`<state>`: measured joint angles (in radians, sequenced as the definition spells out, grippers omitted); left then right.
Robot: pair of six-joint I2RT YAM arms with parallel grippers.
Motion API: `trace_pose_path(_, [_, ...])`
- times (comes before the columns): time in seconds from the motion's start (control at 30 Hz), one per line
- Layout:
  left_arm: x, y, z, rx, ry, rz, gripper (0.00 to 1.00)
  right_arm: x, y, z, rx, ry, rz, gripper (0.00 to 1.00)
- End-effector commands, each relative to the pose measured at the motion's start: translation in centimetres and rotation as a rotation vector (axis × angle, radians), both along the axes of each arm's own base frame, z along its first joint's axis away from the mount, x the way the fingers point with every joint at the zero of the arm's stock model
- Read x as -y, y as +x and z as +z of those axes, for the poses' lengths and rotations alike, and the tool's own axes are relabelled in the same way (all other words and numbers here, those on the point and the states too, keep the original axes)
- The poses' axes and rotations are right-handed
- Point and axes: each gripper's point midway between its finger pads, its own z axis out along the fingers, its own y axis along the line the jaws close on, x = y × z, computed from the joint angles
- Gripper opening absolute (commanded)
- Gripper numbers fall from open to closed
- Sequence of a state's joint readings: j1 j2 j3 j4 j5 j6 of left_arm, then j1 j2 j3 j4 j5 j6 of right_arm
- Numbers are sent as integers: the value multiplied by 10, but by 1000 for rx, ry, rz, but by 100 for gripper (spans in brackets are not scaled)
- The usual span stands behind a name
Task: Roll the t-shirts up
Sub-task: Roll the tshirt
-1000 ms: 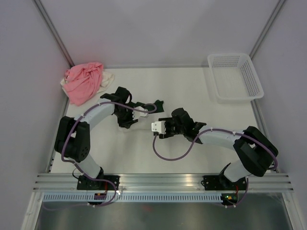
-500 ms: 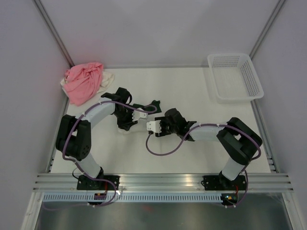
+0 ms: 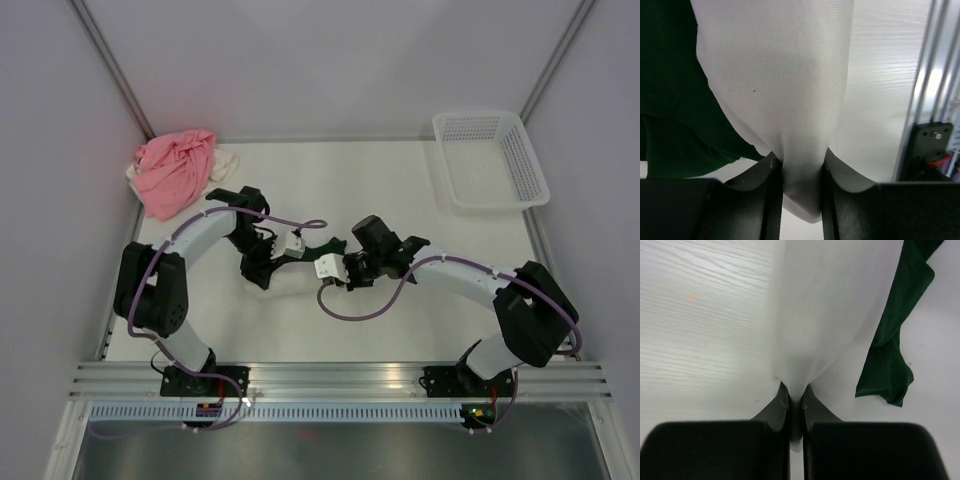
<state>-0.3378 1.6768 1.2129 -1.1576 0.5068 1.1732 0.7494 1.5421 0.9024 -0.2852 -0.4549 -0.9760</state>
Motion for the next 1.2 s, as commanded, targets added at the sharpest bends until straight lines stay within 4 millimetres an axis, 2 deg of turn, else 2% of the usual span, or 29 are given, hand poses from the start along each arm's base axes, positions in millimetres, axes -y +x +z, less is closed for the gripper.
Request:
trace_pose_path(0.0, [2, -53, 38, -162, -91, -90, 35, 14, -70, 20, -298, 6, 129, 0])
trace_pose_path(0.1, [-2, -77, 43, -283, -83, -89, 42, 20, -100, 32, -463, -5, 165, 0])
trace_pose_path(0.2, [-6, -78, 35, -331, -75, -67, 49, 22, -113, 35, -587, 8, 162, 0])
trace_pose_path(0.23, [-6, -69, 32, -342, -76, -41, 55, 21, -110, 38, -636, 48, 137, 0])
trace_pose_path(0.3, [-5, -53, 28, -355, -66, 26, 60, 22, -94, 31, -701, 82, 59, 0])
trace_pose_path(0.33, [-6, -32, 31, -317, -80, 70, 63, 16, -80, 32, -709, 113, 19, 0])
trace_pose_path(0.4, [-7, -6, 25, -289, -76, 150, 66, 16, -61, 24, -751, 120, -36, 0])
trace_pose_path(0.43, [-7, 11, 28, -246, -84, 178, 67, 12, -50, 28, -745, 131, -52, 0])
trace_pose_path(0.5, [-4, 33, 36, -180, -109, 237, 68, 13, -33, 22, -774, 151, -122, 0])
trace_pose_path(0.6, [1, 54, 49, -122, -160, 321, 70, 21, -7, 16, -818, 221, -265, 0])
trace_pose_path(0.67, [1, 62, 51, -119, -151, 402, 69, 31, 17, 10, -817, 245, -387, 0])
trace_pose_path(0.7, [3, 70, 53, -98, -158, 429, 68, 34, 22, 8, -815, 248, -416, 0])
trace_pose_path(0.77, [7, 70, 61, -125, -185, 506, 66, 37, 36, 4, -847, 275, -488, 0])
trace_pose_path(0.9, [15, 68, 73, -150, -232, 582, 57, 35, 49, 3, -943, 332, -516, 0])
trace_pose_path(0.93, [16, 67, 72, -163, -224, 619, 57, 35, 49, -4, -961, 323, -521, 0])
trace_pose_path(0.97, [11, 71, 63, -131, -192, 643, 57, 35, 50, -5, -966, 318, -523, 0])
trace_pose_path(1.03, [7, 75, 51, -88, -142, 676, 64, 33, 49, -3, -975, 332, -503, 0])
trace_pose_path(1.07, [2, 81, 35, -21, -80, 682, 66, 33, 51, -2, -970, 343, -500, 0])
trace_pose_path(1.13, [2, 90, 23, 32, -50, 691, 70, 33, 52, -2, -970, 344, -496, 0])
trace_pose_path(1.17, [4, 102, 20, 90, -46, 690, 71, 32, 53, -1, -969, 344, -496, 0])
